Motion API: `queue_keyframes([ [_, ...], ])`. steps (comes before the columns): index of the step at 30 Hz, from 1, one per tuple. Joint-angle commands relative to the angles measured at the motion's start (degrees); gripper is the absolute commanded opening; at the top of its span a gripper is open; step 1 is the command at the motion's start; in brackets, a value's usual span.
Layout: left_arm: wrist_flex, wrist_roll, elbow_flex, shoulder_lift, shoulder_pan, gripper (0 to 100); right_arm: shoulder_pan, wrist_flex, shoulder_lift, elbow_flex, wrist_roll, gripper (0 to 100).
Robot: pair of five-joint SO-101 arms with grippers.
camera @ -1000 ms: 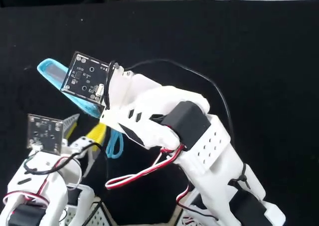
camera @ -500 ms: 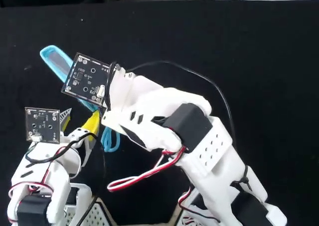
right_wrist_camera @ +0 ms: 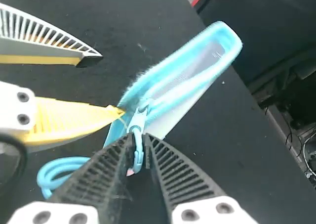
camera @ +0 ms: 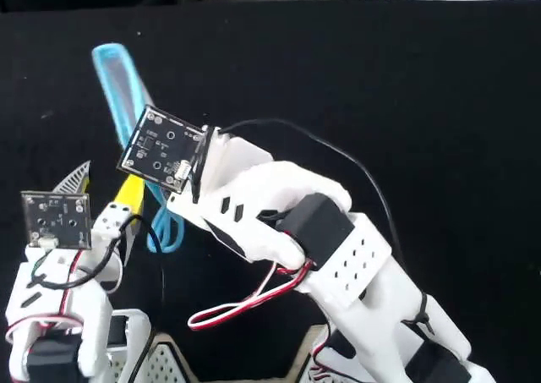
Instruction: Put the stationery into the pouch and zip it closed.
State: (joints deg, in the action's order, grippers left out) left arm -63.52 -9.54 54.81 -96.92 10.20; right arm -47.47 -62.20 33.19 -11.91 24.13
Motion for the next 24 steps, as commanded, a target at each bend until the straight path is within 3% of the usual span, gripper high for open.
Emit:
queue_keyframes([
  [1, 2.20, 0.70, 1.45, -0.26, 0.92, 22, 0.00, 3.43, 4.26, -1.45, -0.44, 1.1],
  [11, -9.41, 6.86, -4.35, -0.35, 0.40, 22, 0.00, 6.15, 5.41, -5.41, -0.44, 1.1],
  [15, -12.66, 6.86, -4.70, -0.35, -5.23, 22, 0.00, 6.15, 5.41, -5.49, -0.35, 1.1],
  [19, -12.13, 7.03, -4.44, -0.35, -11.03, 22, 0.00, 5.80, 5.41, -5.58, -0.26, 1.1],
  [24, -8.26, 6.68, -4.00, -0.35, -11.47, 22, 0.00, 5.71, 5.41, -5.67, -0.18, 1.1],
])
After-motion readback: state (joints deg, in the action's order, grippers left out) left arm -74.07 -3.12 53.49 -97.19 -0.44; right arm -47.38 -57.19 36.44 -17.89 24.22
